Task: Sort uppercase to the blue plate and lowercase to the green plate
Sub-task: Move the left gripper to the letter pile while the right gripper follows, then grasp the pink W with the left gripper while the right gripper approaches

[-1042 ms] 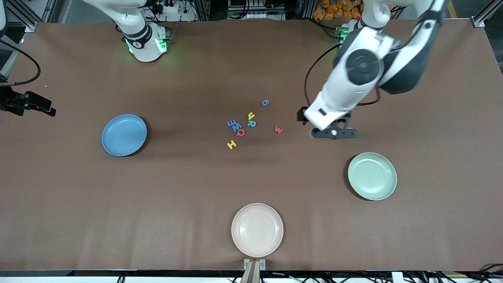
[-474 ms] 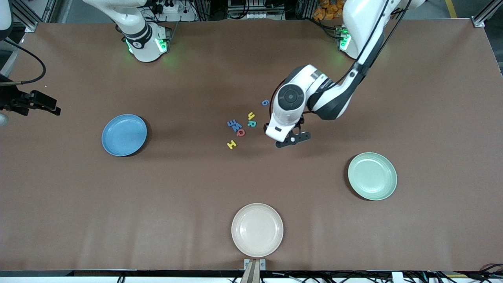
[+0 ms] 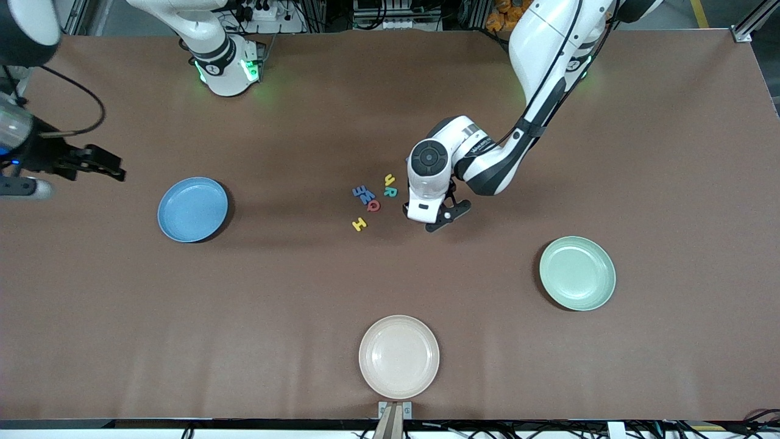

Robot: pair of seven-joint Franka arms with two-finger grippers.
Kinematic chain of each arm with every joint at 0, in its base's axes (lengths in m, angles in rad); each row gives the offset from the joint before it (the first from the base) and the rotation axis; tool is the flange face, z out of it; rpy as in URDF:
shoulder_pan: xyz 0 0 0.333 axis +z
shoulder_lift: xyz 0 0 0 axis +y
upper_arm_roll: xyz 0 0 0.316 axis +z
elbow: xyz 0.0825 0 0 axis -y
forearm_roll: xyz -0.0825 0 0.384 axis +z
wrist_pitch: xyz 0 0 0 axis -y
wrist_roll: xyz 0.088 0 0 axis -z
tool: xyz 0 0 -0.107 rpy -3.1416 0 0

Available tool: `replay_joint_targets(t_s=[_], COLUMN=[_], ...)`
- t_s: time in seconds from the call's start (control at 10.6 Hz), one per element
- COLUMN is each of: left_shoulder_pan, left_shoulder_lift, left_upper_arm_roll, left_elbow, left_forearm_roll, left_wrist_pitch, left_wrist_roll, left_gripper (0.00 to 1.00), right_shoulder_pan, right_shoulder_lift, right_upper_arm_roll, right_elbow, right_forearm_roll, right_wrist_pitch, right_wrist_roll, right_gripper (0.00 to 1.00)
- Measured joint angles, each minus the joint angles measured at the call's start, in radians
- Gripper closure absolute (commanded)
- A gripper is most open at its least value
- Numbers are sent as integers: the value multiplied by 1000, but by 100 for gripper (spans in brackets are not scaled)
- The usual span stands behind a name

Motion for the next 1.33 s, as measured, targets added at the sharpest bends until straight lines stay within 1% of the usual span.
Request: replay_joint_targets(t_s=[0.19, 0.28, 0.47, 0.66, 0.76, 0.85, 0.95, 1.04, 1.14, 1.23, 1.33], left_shoulder_pan=[2, 3, 3, 4, 6, 6, 6, 6, 6, 6, 6], left_shoulder_lift=[-1, -2, -6, -15, -20, -23, -24, -25, -25, -25, -25], left_upper_arm_roll=[2, 2, 1, 1, 1, 0, 0, -1, -1, -1, -1], left_elbow=[-33, -52, -81, -91, -93, -94, -98, -107, -122, -141, -159], left_forearm_roll=[4, 41, 133, 136, 136, 136, 136, 136, 136, 136, 136], left_wrist_pitch=[40, 60, 74, 82, 89, 96, 104, 122, 152, 186, 212], left_wrist_roll=[-84, -138, -263, -295, -322, -342, -361, -377, -385, -397, -404], left_gripper=[6, 6, 11, 14, 16, 17, 22, 24, 25, 29, 35], right_shoulder_pan=[10, 13, 35, 89, 121, 138, 144, 156, 181, 210, 235], right_shoulder_lift=[-1, 0, 3, 9, 27, 59, 99, 142, 184, 229, 278], right_upper_arm_roll=[99, 136, 215, 241, 250, 264, 285, 301, 306, 308, 308], right_elbow=[-83, -140, -283, -383, -428, -450, -455, -455, -454, -452, -441], right_forearm_roll=[2, 14, 46, 51, 51, 51, 45, 28, 2, -46, -116], right_wrist_pitch=[105, 180, 366, 489, 560, 623, 678, 728, 773, 809, 830], right_wrist_roll=[140, 197, 339, 438, 486, 511, 513, 512, 512, 512, 515], right_gripper=[0, 0, 0, 0, 0, 0, 0, 0, 0, 0, 1])
